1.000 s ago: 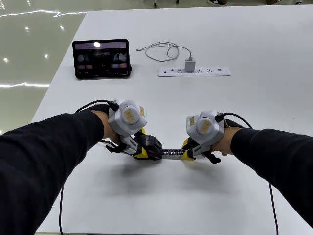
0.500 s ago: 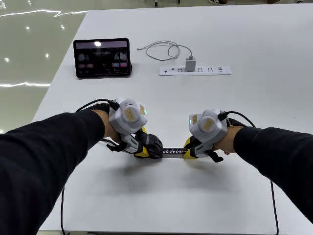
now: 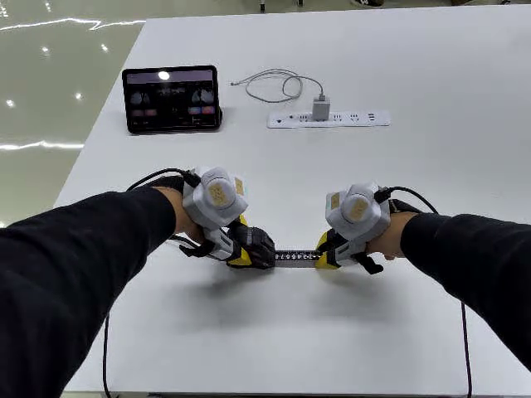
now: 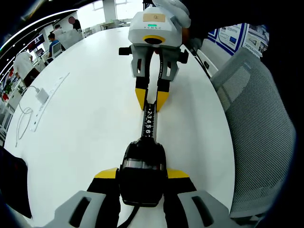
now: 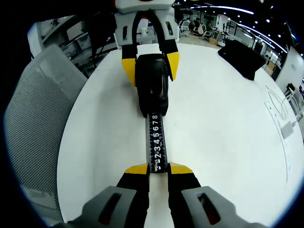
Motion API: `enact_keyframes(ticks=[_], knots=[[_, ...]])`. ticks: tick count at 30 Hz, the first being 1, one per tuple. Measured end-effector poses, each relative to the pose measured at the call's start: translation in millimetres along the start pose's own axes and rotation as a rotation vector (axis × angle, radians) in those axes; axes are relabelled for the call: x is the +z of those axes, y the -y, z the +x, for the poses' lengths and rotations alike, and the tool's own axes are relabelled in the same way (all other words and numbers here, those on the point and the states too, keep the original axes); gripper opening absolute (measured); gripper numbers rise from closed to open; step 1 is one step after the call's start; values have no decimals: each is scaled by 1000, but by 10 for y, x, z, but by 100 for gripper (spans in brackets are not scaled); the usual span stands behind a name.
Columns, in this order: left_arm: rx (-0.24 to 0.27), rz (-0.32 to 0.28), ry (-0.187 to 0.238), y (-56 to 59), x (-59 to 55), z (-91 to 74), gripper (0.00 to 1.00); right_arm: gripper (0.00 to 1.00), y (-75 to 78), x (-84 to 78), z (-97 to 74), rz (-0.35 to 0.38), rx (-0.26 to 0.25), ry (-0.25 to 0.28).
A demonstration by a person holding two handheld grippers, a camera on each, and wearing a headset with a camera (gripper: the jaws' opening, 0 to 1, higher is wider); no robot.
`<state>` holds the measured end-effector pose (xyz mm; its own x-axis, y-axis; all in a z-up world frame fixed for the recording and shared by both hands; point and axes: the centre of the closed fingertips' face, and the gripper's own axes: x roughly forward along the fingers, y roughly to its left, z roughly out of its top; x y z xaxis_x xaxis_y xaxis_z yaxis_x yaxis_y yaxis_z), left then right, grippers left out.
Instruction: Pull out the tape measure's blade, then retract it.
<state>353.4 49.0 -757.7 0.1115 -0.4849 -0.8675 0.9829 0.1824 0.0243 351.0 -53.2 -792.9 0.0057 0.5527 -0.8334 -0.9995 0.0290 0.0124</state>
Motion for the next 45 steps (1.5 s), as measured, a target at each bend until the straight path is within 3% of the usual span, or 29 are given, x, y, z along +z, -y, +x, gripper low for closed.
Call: enact_keyframes(ticks=[45], knots=[[-2, 1, -2, 8, 3, -4, 31, 9, 49, -247, -141, 8, -10, -35]])
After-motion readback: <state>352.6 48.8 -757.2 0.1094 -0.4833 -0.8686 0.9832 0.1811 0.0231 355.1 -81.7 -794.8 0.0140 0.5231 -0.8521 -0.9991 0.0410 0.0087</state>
